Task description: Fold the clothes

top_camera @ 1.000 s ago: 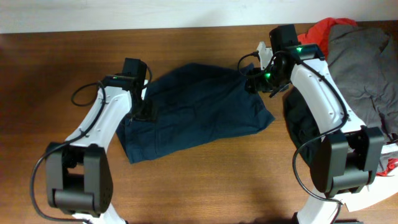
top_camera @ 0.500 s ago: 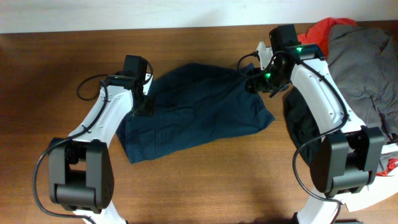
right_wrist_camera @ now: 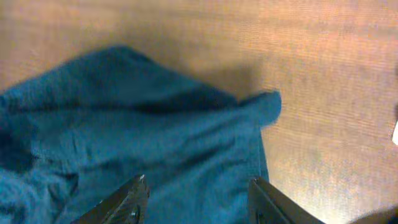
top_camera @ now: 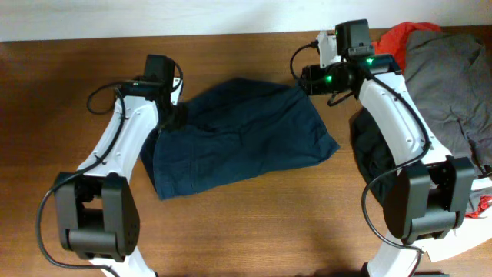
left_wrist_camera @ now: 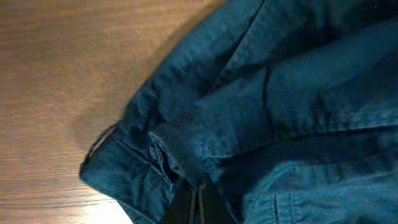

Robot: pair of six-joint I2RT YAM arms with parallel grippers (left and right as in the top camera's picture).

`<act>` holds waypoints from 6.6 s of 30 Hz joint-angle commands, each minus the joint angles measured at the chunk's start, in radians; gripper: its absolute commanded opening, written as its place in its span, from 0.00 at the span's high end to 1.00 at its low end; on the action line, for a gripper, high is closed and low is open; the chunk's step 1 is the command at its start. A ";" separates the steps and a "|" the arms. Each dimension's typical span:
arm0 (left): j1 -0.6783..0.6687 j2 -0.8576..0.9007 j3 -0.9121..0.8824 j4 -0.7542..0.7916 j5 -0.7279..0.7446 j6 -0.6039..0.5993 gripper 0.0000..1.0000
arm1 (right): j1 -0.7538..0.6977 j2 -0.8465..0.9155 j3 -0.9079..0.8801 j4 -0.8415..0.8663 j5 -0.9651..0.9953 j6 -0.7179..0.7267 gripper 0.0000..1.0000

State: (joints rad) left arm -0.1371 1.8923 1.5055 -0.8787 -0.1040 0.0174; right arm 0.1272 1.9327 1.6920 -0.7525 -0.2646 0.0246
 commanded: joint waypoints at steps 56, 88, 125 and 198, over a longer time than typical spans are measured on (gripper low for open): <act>0.002 -0.404 0.035 -0.171 -0.053 -0.163 0.99 | -0.195 -0.184 0.154 -0.454 -0.039 -0.068 0.96; 0.046 -0.222 -0.048 0.061 -0.406 -0.399 0.99 | 0.023 0.105 0.154 0.013 0.010 -0.126 0.96; 0.097 -0.072 -0.020 0.208 -0.097 -0.237 0.01 | 0.008 0.106 0.152 -0.308 -0.008 -0.122 0.01; 0.511 0.234 -0.020 0.299 0.496 0.229 0.33 | 0.036 0.449 0.084 0.035 -0.143 0.019 0.96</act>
State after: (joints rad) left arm 0.3344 2.1189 1.4773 -0.5789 0.3927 0.1997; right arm 0.1658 2.3352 1.7790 -0.7238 -0.4210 0.0448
